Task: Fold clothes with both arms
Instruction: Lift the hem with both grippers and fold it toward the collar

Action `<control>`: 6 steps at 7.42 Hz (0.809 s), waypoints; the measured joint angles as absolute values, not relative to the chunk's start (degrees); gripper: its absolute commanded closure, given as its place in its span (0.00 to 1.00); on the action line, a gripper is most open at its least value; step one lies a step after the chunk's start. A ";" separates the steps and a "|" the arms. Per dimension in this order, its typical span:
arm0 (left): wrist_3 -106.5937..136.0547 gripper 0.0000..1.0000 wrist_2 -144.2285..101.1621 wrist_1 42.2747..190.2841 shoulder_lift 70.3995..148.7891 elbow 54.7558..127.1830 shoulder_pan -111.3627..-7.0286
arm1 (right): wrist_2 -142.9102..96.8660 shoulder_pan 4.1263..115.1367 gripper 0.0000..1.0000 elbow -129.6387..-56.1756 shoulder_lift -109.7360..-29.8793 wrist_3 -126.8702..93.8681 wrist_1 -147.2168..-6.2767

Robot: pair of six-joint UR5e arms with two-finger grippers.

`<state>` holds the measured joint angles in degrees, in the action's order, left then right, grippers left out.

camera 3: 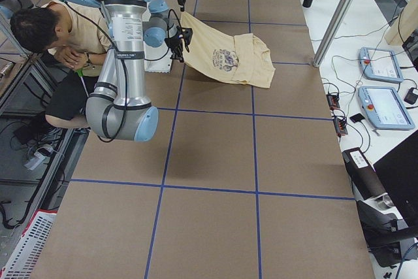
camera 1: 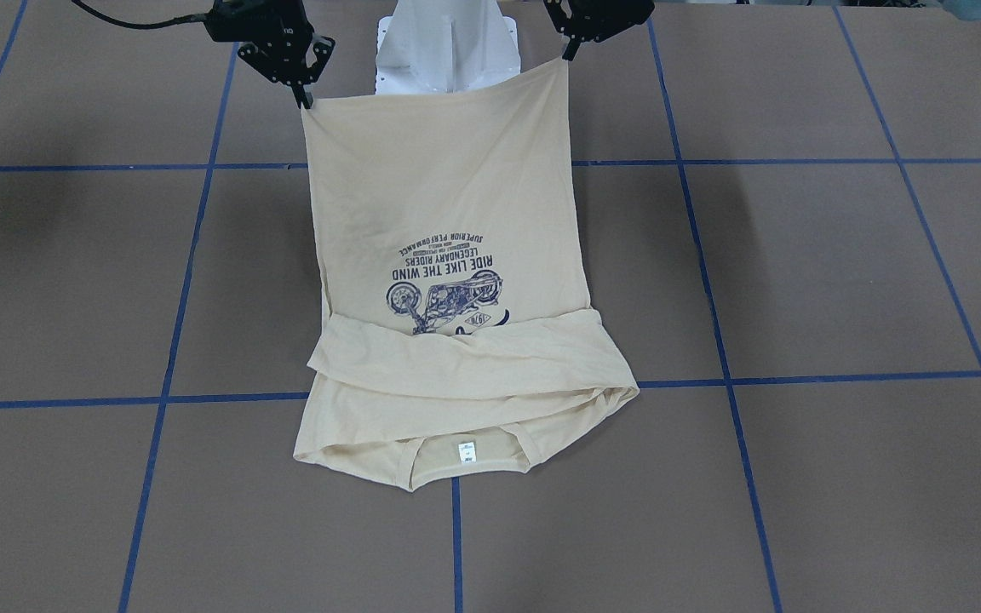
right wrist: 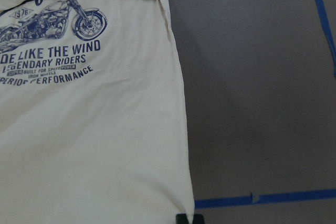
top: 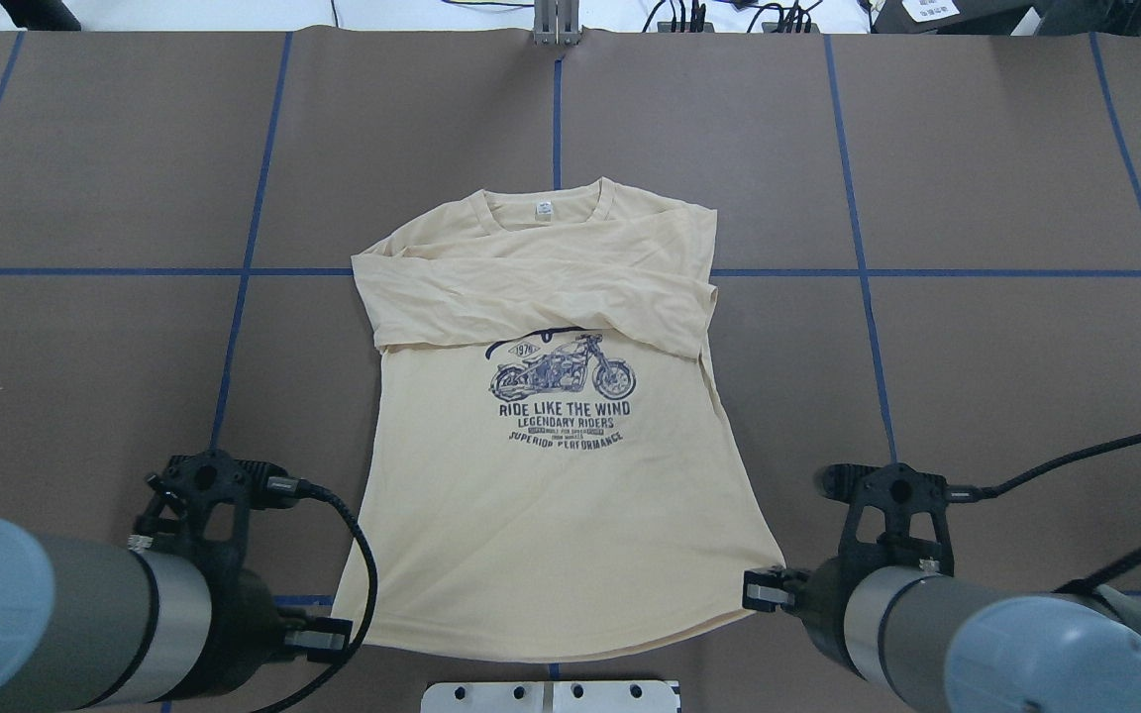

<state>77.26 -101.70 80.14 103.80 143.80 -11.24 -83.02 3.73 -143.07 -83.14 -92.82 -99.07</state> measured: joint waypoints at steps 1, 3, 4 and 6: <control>77.25 1.00 -102.43 78.16 103.87 146.53 -10.41 | -84.46 0.52 1.00 -149.19 -83.08 -92.82 -103.77; 77.37 1.00 -102.73 77.10 104.37 147.76 -9.25 | -85.07 -2.62 1.00 -154.82 -82.74 -92.81 -108.59; 77.52 1.00 -102.56 76.92 104.71 146.94 -9.32 | -84.85 -1.75 1.00 -154.09 -82.27 -92.81 -109.15; 77.65 1.00 -101.35 76.83 107.15 141.20 -11.58 | -84.65 4.24 1.00 -144.43 -75.54 -92.48 -109.09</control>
<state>77.65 -101.35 76.83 107.15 141.20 -11.58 -84.65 4.24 -144.43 -75.54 -92.48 -109.09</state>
